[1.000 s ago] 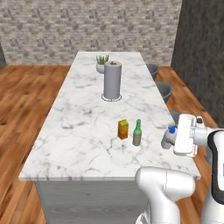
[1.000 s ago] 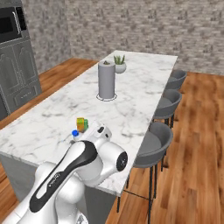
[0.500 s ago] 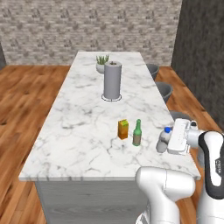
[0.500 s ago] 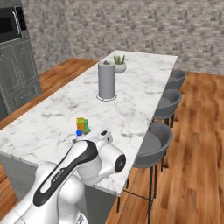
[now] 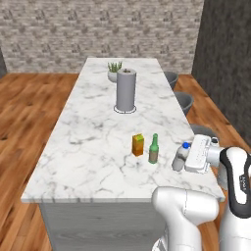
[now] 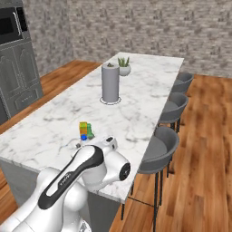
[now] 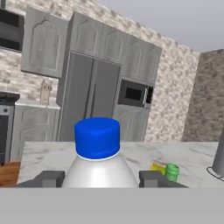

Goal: Move the drinks to the dining counter.

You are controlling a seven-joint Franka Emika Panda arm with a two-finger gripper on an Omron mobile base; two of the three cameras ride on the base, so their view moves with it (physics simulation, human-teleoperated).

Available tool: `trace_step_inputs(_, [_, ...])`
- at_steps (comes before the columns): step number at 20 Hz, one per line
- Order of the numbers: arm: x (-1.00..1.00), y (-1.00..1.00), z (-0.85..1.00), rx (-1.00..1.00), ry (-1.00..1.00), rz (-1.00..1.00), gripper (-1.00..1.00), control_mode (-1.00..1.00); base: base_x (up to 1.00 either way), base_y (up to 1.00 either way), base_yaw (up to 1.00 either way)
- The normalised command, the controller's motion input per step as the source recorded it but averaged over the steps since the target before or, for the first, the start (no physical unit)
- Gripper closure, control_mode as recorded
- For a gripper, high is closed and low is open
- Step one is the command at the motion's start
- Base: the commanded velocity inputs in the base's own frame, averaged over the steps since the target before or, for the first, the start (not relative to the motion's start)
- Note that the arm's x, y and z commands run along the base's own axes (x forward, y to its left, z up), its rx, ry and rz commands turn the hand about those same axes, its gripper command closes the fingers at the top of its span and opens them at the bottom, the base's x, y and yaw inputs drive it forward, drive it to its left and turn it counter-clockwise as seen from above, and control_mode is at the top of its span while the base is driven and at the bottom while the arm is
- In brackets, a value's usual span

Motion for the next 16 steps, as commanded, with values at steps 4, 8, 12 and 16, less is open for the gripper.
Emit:
trace_step_inputs(4, [0.15, -0.28, -0.07, 0.00, 0.00, -0.01, 1.00, -1.00, 0.00, 0.00, 0.00])
trace_step_inputs(8, [0.25, -0.33, -0.12, 0.00, 0.00, -0.02, 1.00, -1.00, 0.00, 0.00, 0.00])
trace_step_inputs(12, [0.31, -0.26, -0.16, 0.00, 0.00, -0.01, 1.00, -1.00, 0.00, 0.00, 0.00])
trace_step_inputs(16, [0.40, -0.11, -0.22, 0.00, 0.00, -0.02, 1.00, -1.00, 0.00, 0.00, 0.00])
